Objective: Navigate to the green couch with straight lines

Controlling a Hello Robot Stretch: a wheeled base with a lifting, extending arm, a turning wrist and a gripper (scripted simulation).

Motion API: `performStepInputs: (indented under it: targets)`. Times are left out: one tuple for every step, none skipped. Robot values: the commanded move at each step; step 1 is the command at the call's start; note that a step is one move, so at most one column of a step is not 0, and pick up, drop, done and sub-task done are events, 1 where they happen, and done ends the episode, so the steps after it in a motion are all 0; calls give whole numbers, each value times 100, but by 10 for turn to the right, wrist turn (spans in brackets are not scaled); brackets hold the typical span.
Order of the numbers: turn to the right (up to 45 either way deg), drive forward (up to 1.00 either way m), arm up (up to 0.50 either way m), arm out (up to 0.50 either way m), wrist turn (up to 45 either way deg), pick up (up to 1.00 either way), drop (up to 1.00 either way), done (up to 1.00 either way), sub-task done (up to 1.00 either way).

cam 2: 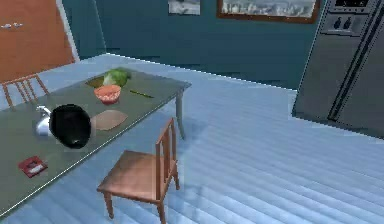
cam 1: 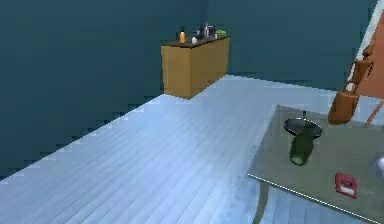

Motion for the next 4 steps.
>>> performStepInputs:
  targets:
    - [-450, 0, 0, 0, 0, 0, 0, 0, 0]
    - [-450, 0, 0, 0, 0, 0, 0, 0, 0]
    - [-450, 0, 0, 0, 0, 0, 0, 0, 0]
    - [-210, 0, 0, 0, 0, 0, 0, 0, 0]
